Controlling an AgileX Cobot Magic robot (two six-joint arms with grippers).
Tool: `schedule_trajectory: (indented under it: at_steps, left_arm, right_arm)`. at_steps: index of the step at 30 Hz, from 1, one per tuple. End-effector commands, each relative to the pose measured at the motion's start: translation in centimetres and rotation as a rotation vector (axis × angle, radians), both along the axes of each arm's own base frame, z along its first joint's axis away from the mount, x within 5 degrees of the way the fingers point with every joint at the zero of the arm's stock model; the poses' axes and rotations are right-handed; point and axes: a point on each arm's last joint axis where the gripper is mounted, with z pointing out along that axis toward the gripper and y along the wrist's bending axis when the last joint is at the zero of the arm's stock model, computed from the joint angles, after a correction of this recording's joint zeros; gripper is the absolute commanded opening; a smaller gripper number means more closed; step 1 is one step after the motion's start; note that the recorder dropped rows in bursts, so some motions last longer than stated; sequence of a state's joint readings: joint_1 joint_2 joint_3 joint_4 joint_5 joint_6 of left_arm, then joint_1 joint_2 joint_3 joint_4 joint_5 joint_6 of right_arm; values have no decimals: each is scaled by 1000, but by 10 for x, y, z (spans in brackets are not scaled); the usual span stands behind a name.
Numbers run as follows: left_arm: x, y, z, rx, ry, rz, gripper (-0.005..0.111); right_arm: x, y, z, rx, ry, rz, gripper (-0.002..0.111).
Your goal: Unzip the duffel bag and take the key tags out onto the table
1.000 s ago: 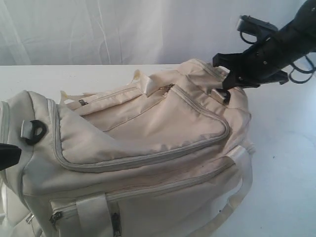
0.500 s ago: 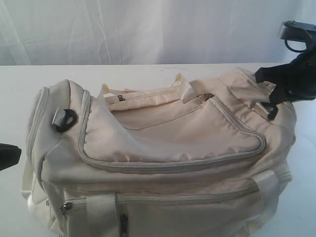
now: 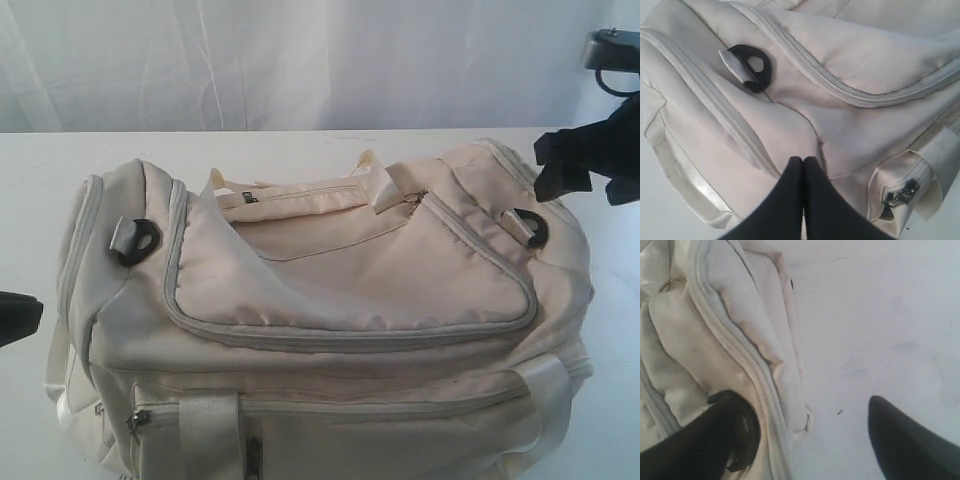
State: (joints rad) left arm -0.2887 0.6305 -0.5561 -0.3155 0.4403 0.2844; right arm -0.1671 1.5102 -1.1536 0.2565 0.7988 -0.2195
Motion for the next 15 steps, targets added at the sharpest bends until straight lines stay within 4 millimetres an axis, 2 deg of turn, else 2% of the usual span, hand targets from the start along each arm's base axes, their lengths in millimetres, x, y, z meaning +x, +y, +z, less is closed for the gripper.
schedule_trajectory:
  at_steps: [1,6,8,10,12,15]
  left_arm:
    - [-3,-2,-4,-12,38,-17,0]
    - [-4,-3,-4,-32,58,-23,0]
    - [-5,-4,-4,-36,65,-26,0]
    - [-5,-4,-5,-34,68,-28,0]
    - [-5,-4,-5,-32,69,-30,0]
    - [-6,-4,-6,-22,79,-40,0]
  right_arm:
    - [-10,4,21,47,-87,-20,73]
    - [-35,21,53,185,-156,20,58]
    - [-53,30,70,206,-197,96,45]
    - [-73,36,84,206,-263,142,26]
    - [-94,41,94,192,-322,165,0]
    - [-127,46,101,175,-387,175,0]
